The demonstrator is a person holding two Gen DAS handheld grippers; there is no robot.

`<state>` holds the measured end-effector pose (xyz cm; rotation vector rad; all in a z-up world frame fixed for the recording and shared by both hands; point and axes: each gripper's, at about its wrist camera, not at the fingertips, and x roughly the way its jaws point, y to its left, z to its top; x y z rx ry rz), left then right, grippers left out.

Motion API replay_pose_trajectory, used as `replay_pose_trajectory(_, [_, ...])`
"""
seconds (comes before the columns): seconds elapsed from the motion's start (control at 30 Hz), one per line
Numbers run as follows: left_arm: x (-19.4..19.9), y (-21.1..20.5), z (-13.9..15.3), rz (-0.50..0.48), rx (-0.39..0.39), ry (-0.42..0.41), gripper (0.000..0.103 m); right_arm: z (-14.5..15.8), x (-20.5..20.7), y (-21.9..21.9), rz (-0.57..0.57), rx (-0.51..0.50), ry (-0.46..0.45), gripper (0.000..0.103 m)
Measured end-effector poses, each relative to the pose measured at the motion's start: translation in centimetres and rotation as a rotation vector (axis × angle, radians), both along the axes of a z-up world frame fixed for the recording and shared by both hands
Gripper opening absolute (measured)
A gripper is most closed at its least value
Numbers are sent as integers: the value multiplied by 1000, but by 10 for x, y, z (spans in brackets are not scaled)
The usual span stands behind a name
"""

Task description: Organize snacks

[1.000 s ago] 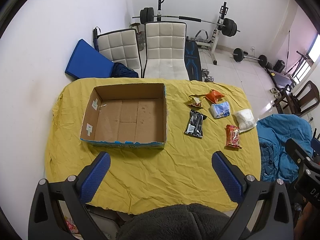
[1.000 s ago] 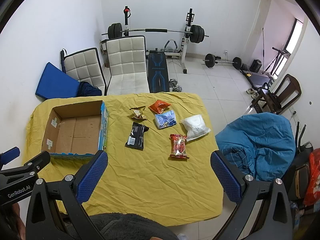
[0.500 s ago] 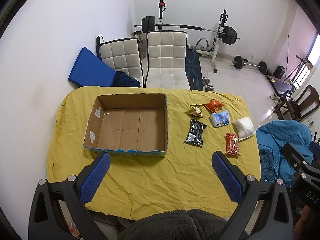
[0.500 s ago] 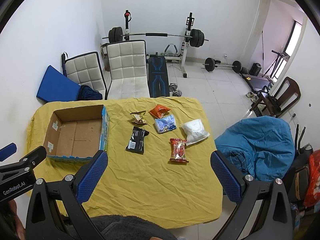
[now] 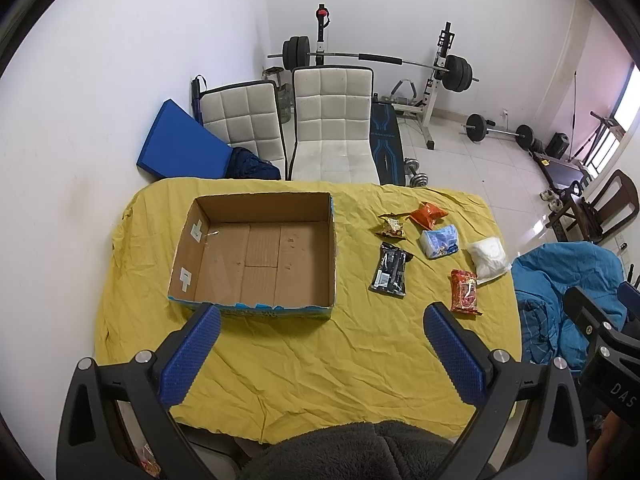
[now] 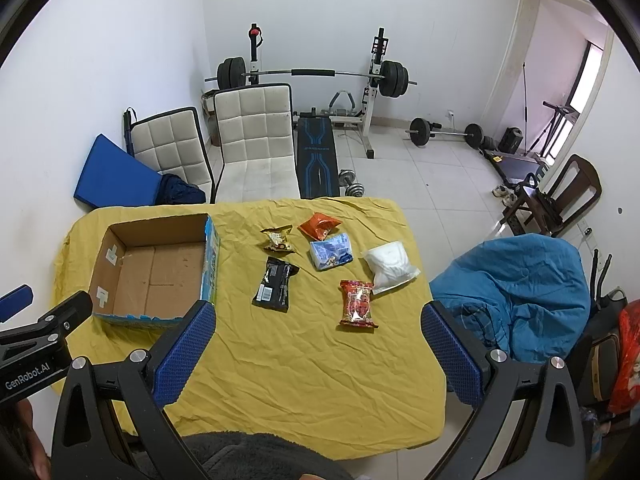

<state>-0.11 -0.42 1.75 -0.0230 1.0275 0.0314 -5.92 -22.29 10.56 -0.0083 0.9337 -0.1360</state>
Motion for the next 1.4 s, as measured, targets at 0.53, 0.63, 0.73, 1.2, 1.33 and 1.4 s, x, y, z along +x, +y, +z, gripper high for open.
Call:
replay_pose_trajectory(0.53, [24,-6,-7,-12,2,32,103,-15,10,-15,-33,26,36,103])
replay_pose_trajectory(0.63, [43,-13,-15,-18,18,32,103,-26,20,-30,-62,45,63,103])
replay_pose_trajectory(0.73, [65,-23,-32,-31,26,47,103,-44,35,-51,-92,56,97,103])
replay_pose_trajectory(1.2, [191,-114,-211,-155,36,332,103,-264,166,-162,-157,89,429,103])
replay_pose_trajectory(1.33, [216,-132,-270,-184,25,427,100,-329,195,-178,-171,136,525,102])
replay_pose_trajectory(1.4, [226,-137,-293,-183,3,483,97,-355,207,-182,-182,156,557,100])
